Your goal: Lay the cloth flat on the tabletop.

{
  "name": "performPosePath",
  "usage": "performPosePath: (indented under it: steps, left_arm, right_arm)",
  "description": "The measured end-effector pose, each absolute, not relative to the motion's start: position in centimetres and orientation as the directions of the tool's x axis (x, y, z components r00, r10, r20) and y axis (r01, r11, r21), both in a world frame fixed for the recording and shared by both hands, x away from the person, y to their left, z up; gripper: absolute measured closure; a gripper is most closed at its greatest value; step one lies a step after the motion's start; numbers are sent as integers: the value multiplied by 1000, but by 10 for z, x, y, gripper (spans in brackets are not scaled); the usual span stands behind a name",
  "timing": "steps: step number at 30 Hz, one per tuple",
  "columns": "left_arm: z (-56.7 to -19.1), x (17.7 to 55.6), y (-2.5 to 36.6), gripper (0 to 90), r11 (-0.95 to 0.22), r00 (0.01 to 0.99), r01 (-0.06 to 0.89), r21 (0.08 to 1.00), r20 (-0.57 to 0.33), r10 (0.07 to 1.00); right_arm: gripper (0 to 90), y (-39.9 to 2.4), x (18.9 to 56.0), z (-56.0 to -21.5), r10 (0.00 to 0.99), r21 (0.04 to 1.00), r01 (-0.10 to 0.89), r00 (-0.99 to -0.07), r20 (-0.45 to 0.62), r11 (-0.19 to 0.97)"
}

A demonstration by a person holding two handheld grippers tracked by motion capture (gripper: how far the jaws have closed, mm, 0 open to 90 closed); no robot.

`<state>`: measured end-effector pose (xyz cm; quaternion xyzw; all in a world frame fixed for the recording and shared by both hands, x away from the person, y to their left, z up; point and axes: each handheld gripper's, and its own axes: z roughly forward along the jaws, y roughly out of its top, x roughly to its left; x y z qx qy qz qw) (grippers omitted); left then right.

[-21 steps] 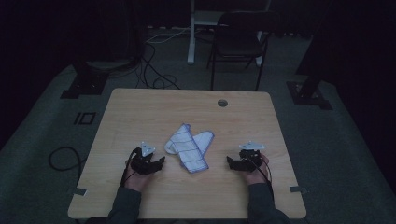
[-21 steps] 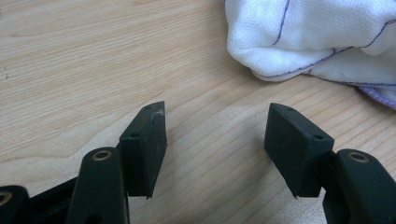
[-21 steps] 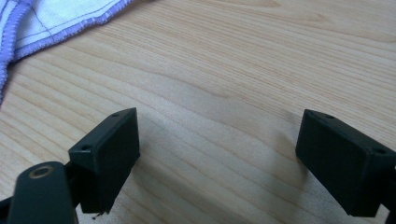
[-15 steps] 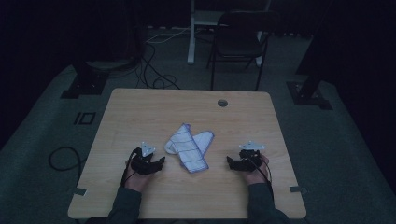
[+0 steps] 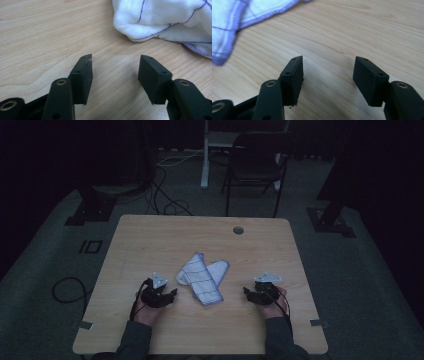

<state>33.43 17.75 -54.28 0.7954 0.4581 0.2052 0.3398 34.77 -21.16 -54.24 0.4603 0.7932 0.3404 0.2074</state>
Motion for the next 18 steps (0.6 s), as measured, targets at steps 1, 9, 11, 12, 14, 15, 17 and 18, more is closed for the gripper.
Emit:
performPosePath:
  steps: [1, 9, 11, 12, 14, 15, 17, 18]
  left_arm:
    - [-543, 334, 177, 471, -350, 496, 590, 728, 15, 868]
    - [-542, 333, 176, 507, -353, 497, 593, 723, 16, 868]
    - [-542, 333, 176, 512, -352, 496, 594, 723, 15, 868]
    - [-541, 332, 176, 517, -354, 496, 596, 720, 16, 868]
    - [-541, 332, 175, 520, -354, 497, 597, 720, 15, 868]
    - [-541, 332, 175, 524, -355, 497, 597, 720, 15, 867]
    - [-541, 332, 175, 528, -358, 502, 595, 719, 16, 865]
    - [-541, 331, 174, 528, -357, 502, 595, 720, 14, 865]
  right_arm:
    - [421, -212, 348, -542, 872, 731, 589, -490, -16, 344]
    - [442, -205, 342, -537, 855, 754, 558, -518, -10, 347]
    - [449, -203, 340, -536, 852, 761, 552, -524, -1, 341]
    - [458, -200, 339, -534, 848, 764, 546, -530, -2, 344]
    - [460, -199, 338, -534, 845, 764, 544, -535, -3, 347]
    - [465, -197, 337, -534, 841, 765, 540, -541, -5, 352]
    - [469, -193, 335, -533, 835, 766, 536, -550, -4, 356]
    - [472, -192, 335, -533, 832, 766, 534, -554, -4, 359]
